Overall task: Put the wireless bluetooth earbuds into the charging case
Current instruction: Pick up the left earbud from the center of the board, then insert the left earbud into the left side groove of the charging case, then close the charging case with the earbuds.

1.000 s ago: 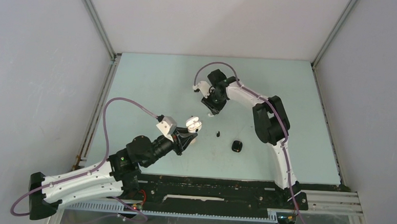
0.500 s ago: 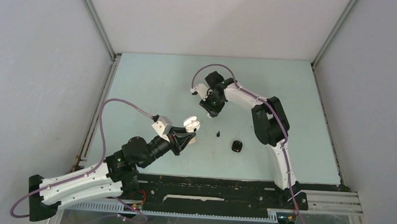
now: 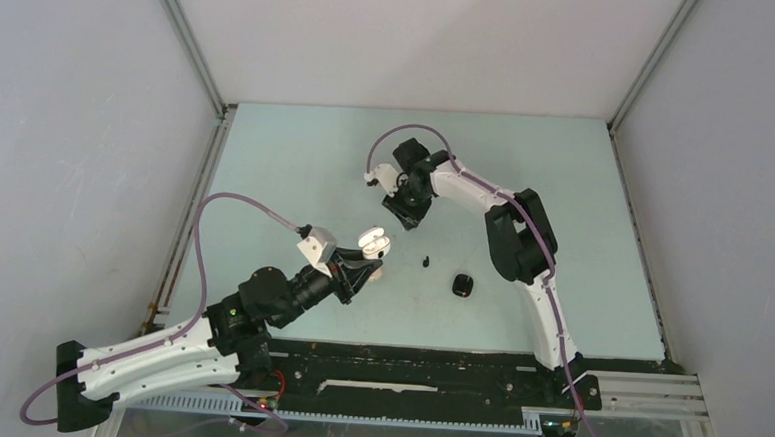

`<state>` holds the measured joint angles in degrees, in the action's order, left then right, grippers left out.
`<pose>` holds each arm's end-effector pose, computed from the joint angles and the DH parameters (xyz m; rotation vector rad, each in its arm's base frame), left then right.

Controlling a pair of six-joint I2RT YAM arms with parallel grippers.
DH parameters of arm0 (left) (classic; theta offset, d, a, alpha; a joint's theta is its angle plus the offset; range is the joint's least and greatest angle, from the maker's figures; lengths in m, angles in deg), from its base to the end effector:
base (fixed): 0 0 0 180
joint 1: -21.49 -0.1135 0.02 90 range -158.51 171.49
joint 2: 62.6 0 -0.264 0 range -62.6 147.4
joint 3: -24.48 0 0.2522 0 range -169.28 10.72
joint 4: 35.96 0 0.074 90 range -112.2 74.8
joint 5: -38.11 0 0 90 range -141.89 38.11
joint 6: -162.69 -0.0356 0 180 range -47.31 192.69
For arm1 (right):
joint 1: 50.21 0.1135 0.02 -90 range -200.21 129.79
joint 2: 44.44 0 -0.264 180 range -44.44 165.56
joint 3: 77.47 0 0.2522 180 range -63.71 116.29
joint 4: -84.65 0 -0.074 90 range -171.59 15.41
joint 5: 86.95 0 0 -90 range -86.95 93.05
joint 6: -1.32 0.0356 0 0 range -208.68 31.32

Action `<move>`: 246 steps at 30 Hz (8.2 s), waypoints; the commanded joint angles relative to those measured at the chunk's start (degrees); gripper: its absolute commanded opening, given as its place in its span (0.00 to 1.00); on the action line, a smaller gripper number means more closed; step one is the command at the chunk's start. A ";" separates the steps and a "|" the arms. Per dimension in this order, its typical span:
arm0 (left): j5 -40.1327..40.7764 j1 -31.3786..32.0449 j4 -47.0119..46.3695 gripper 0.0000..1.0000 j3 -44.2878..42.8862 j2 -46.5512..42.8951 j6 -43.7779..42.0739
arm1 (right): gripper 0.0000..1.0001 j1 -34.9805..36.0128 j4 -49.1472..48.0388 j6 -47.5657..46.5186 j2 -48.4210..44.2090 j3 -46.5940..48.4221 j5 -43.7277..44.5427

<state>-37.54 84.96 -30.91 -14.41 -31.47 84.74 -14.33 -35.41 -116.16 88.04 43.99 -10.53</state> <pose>0.0759 -0.1323 0.2892 0.4958 1.5086 -0.8541 0.3850 0.2888 0.1573 -1.5209 2.3579 0.3676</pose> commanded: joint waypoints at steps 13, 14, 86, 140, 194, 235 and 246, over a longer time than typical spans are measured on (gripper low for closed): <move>-0.75 -0.17 -1.31 0.00 0.08 1.02 0.51 | 0.34 -2.63 4.27 2.16 6.04 5.67 -8.18; -0.74 -0.17 -1.36 0.00 0.08 1.03 0.51 | 0.34 -2.66 4.28 2.17 5.99 5.71 -8.27; -16.50 -0.62 -37.42 0.00 2.41 24.02 -6.83 | 0.00 16.64 -29.32 -20.92 -87.46 -46.64 10.00; -21.61 -0.53 -46.40 0.00 3.39 26.70 2.95 | 0.00 36.09 -42.81 -35.98 -89.17 -61.47 19.03; -18.09 -0.48 -50.08 0.00 6.95 24.37 4.12 | 0.35 36.61 -22.55 -32.69 -83.93 -59.10 15.45; -19.17 -0.62 -28.13 0.00 1.88 22.76 -2.16 | 0.71 -27.21 10.19 -5.56 -66.02 -44.15 -59.28; -25.15 -0.62 -28.03 0.00 0.84 28.51 -0.80 | 0.80 -20.69 -12.55 8.33 -67.72 -54.53 -59.33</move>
<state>-58.18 84.50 -58.63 -10.84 -5.15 84.63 -37.26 -43.15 -108.43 21.40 -10.76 -67.71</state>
